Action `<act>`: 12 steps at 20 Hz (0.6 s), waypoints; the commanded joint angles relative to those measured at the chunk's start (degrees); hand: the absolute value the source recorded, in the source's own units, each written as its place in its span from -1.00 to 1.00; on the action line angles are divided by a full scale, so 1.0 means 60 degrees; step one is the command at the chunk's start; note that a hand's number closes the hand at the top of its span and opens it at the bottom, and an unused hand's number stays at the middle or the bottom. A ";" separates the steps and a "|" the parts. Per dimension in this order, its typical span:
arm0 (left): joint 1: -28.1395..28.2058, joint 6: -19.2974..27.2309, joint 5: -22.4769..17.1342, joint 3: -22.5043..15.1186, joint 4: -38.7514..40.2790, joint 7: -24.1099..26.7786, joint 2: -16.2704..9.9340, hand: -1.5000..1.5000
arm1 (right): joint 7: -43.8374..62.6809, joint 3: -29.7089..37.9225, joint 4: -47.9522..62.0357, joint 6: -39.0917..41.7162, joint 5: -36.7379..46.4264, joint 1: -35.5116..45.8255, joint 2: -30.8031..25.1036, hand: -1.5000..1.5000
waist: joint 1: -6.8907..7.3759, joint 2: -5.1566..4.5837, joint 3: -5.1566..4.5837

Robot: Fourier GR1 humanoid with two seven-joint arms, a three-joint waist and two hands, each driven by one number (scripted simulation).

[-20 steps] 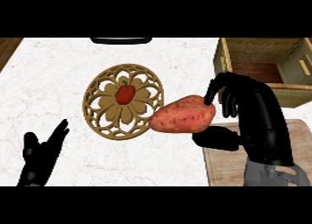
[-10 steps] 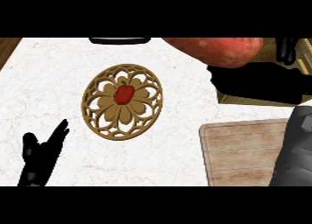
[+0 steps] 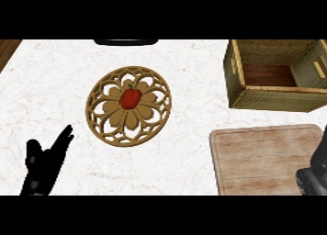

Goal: Pick the sweet potato from the cutting board and place it in the basket

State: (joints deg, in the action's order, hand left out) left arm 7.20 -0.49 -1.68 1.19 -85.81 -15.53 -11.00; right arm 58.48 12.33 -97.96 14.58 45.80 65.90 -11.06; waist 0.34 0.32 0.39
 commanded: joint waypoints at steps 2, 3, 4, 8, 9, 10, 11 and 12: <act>-0.0093 -0.0473 -0.0376 0.0193 0.0667 -0.0354 -0.0143 0.00 | -0.0328 0.0736 0.1692 0.0476 -0.0355 0.0524 -0.1057 1.00 | 0.0007 -0.0084 -0.0073; 0.0188 -0.0253 -0.0025 -0.0018 0.0818 0.0152 0.0094 0.00 | -0.0553 0.0644 0.1792 0.0217 -0.0342 0.0269 -0.0923 1.00 | 0.0018 -0.0080 -0.0072; -0.0163 0.0018 0.0039 -0.0055 0.0701 -0.0356 0.0219 0.00 | -0.0946 0.0908 0.2146 0.0357 -0.0452 0.0232 -0.1372 1.00 | -0.0009 -0.0091 -0.0068; -0.0320 0.0305 0.0300 -0.0080 0.0762 -0.0312 0.0369 0.00 | -0.1925 0.1124 0.2728 0.0076 -0.0803 -0.0189 -0.1635 1.00 | -0.0027 -0.0075 -0.0064; 0.0556 0.0012 0.0269 -0.0304 0.0393 0.0055 0.0392 0.00 | -0.2008 0.1179 0.3372 -0.0601 -0.0550 0.0030 -0.1468 1.00 | 0.0116 -0.0091 -0.0066; 0.0053 -0.0044 0.0020 0.0039 0.0468 -0.0362 0.0191 0.00 | -0.2230 0.1071 0.3257 -0.0832 -0.0567 -0.0367 -0.1271 1.00 | 0.0056 -0.0086 -0.0065; 0.0075 -0.0199 0.0083 -0.0014 0.0979 0.0038 0.0207 0.00 | -0.2410 0.1318 0.3485 -0.0471 -0.0837 -0.0284 -0.1656 1.00 | 0.0019 -0.0093 -0.0068; 0.0039 0.0000 0.0255 -0.0265 0.1019 0.0165 0.0529 0.00 | -0.2696 0.1369 0.3614 -0.1301 -0.0697 -0.0742 -0.1209 1.00 | 0.0042 -0.0117 -0.0066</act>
State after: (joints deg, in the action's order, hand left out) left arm 6.38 -0.79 -0.95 1.14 -84.66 -14.54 -10.09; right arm 46.59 18.85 -80.06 11.43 42.30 64.50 -18.96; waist 0.66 0.15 0.56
